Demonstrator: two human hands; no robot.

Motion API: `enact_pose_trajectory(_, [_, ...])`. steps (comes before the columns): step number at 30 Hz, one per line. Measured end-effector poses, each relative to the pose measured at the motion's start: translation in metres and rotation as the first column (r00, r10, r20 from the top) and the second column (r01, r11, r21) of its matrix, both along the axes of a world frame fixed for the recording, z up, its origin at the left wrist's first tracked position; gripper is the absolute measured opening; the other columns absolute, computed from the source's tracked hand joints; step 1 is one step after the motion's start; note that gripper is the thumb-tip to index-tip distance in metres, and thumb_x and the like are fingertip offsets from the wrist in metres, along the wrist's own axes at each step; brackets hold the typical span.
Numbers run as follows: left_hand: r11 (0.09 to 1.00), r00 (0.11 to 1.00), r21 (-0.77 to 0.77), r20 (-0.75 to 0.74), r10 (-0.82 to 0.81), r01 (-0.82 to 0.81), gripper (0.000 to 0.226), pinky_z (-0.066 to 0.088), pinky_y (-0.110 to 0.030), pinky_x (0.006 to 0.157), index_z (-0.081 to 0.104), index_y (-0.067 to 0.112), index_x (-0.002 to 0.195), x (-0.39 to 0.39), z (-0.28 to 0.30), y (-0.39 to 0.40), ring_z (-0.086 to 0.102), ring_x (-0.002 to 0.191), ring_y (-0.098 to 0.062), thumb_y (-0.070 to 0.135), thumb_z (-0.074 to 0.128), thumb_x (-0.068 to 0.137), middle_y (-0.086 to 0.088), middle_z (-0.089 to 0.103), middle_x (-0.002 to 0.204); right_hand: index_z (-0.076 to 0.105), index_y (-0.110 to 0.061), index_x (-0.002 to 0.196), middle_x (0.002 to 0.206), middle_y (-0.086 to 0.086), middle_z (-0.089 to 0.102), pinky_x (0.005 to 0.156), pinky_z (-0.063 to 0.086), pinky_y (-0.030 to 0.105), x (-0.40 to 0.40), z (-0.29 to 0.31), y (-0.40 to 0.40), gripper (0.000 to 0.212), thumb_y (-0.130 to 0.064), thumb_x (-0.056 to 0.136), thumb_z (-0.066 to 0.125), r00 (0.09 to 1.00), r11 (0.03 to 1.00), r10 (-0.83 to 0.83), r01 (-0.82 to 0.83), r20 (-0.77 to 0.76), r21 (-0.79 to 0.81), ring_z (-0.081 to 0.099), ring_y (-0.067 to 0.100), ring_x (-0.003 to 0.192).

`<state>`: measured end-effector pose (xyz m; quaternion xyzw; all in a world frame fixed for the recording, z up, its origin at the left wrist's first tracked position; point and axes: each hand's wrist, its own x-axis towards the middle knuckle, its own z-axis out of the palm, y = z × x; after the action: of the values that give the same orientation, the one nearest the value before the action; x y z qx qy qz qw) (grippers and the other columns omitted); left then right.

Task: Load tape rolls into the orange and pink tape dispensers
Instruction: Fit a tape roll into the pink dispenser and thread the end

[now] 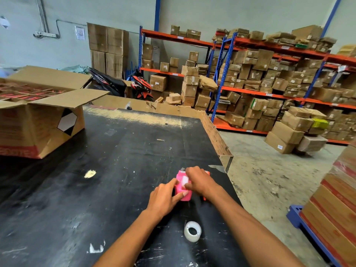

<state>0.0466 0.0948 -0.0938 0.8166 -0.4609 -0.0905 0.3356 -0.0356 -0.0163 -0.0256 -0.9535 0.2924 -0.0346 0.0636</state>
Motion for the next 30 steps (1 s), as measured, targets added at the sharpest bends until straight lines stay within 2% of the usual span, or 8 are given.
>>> enact_pose_trajectory(2, [1.0, 1.0, 0.009, -0.003, 0.008, -0.008, 0.044, 0.052, -0.043, 0.079, 0.05, 0.025, 0.099, 0.003, -0.008, 0.004, 0.064, 0.096, -0.031, 0.063, 0.054, 0.077, -0.001, 0.072, 0.097, 0.061, -0.005, 0.09, 0.1, 0.02, 0.067, 0.069, 0.045, 0.038, -0.004, -0.001, 0.002, 0.013, -0.014, 0.081, 0.06, 0.996, 1.0, 0.014, -0.016, 0.086, 0.024, 0.062, 0.041, 0.096])
enact_pose_trajectory(4, [1.0, 1.0, 0.017, -0.01, 0.008, -0.008, 0.046, 0.052, -0.043, 0.078, 0.051, 0.024, 0.102, 0.006, -0.014, 0.007, 0.065, 0.097, -0.031, 0.063, 0.055, 0.076, -0.002, 0.072, 0.099, 0.065, -0.01, 0.089, 0.101, 0.017, 0.069, 0.075, 0.05, 0.04, -0.008, -0.004, 0.005, 0.01, -0.016, 0.081, 0.063, 0.996, 0.999, 0.006, -0.01, 0.092, 0.044, 0.064, 0.037, 0.096])
enact_pose_trajectory(9, [0.999, 0.999, 0.035, 0.021, -0.03, 0.029, 0.045, 0.052, -0.042, 0.08, 0.049, 0.024, 0.113, -0.004, -0.022, 0.006, 0.064, 0.101, -0.032, 0.052, 0.059, 0.079, -0.005, 0.071, 0.104, 0.061, -0.014, 0.111, 0.116, 0.012, 0.065, 0.085, 0.047, 0.037, -0.022, -0.011, 0.008, 0.028, -0.018, 0.083, 0.063, 0.996, 0.994, -0.035, 0.026, 0.078, 0.105, 0.06, 0.03, 0.108])
enact_pose_trajectory(13, [0.997, 0.997, 0.027, 0.024, -0.076, 0.075, 0.05, 0.052, -0.042, 0.082, 0.047, 0.026, 0.12, -0.009, -0.009, -0.003, 0.064, 0.102, -0.031, 0.052, 0.059, 0.079, -0.005, 0.071, 0.107, 0.055, -0.014, 0.119, 0.123, 0.011, 0.057, 0.089, 0.044, 0.036, -0.029, -0.005, -0.002, 0.037, -0.019, 0.083, 0.063, 0.989, 0.991, -0.085, 0.071, 0.122, 0.113, 0.056, 0.028, 0.112])
enact_pose_trajectory(18, [0.994, 0.995, 0.032, 0.009, -0.104, 0.103, 0.053, 0.05, -0.043, 0.086, 0.047, 0.028, 0.123, -0.008, -0.001, -0.006, 0.062, 0.109, -0.029, 0.054, 0.059, 0.078, -0.003, 0.069, 0.116, 0.045, -0.022, 0.137, 0.133, 0.011, 0.044, 0.096, 0.043, 0.042, -0.021, -0.004, -0.009, 0.051, -0.019, 0.087, 0.057, 0.997, 0.998, -0.007, 0.003, 0.072, 0.065, 0.049, 0.031, 0.121])
enact_pose_trajectory(21, [0.993, 0.993, 0.02, -0.023, -0.117, 0.117, 0.056, 0.05, -0.043, 0.089, 0.046, 0.032, 0.126, -0.005, -0.001, -0.003, 0.062, 0.11, -0.027, 0.054, 0.059, 0.077, 0.001, 0.068, 0.121, 0.052, -0.02, 0.133, 0.134, 0.013, 0.043, 0.099, 0.043, 0.045, -0.009, -0.003, -0.007, 0.042, -0.014, 0.091, 0.048, 0.994, 0.995, 0.097, -0.097, -0.047, 0.011, 0.043, 0.031, 0.124])
enact_pose_trajectory(24, [0.99, 0.986, -0.018, -0.088, -0.142, 0.141, 0.066, 0.05, -0.04, 0.097, 0.042, 0.037, 0.136, 0.0, -0.006, 0.004, 0.06, 0.118, -0.018, 0.056, 0.057, 0.074, 0.007, 0.063, 0.13, 0.058, -0.018, 0.126, 0.13, 0.013, 0.046, 0.097, 0.044, 0.047, -0.002, -0.005, -0.01, 0.037, -0.014, 0.091, 0.048, 0.99, 0.994, 0.111, -0.111, -0.085, 0.002, 0.044, 0.031, 0.122])
enact_pose_trajectory(30, [0.984, 0.975, -0.042, -0.134, -0.176, 0.172, 0.067, 0.051, -0.037, 0.098, 0.041, 0.039, 0.138, 0.008, -0.014, 0.009, 0.062, 0.116, -0.013, 0.049, 0.056, 0.073, 0.006, 0.064, 0.13, 0.066, -0.017, 0.115, 0.124, 0.009, 0.057, 0.091, 0.047, 0.042, 0.016, -0.001, -0.012, 0.03, -0.015, 0.087, 0.054, 0.994, 0.996, 0.089, -0.09, 0.069, 0.004, 0.052, 0.028, 0.118])
